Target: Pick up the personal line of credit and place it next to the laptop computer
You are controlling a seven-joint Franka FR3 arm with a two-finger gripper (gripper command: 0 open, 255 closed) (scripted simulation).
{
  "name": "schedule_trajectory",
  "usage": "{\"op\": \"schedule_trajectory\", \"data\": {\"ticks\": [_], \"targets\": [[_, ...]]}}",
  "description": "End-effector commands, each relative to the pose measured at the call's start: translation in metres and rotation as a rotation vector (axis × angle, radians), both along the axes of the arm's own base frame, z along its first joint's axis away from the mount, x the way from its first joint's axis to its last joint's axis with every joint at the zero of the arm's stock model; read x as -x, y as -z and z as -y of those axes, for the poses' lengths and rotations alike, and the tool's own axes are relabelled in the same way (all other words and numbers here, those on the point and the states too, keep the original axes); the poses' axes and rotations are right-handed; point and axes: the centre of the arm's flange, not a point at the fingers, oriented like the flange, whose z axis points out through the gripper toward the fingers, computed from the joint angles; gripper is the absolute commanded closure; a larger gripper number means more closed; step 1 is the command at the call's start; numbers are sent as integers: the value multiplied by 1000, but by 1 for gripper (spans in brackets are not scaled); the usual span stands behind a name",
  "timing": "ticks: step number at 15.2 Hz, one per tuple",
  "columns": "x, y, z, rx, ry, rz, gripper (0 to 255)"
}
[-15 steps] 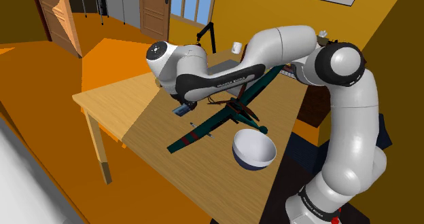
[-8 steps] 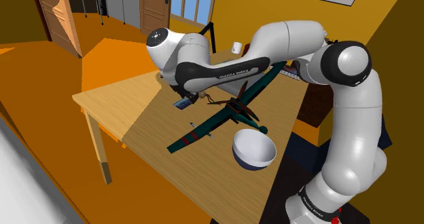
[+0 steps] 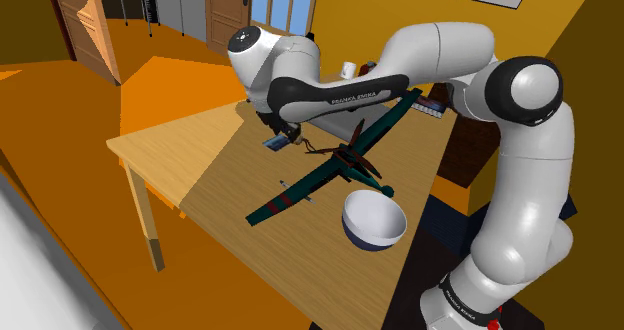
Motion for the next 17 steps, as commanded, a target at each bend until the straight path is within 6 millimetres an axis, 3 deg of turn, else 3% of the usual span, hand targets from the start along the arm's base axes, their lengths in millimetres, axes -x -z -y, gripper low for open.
{"op": "schedule_trajectory", "data": {"ticks": [1,17], "targets": [[-2,-2,27,0,0,0,255],[-18,-3,237,0,0,0,255]]}}
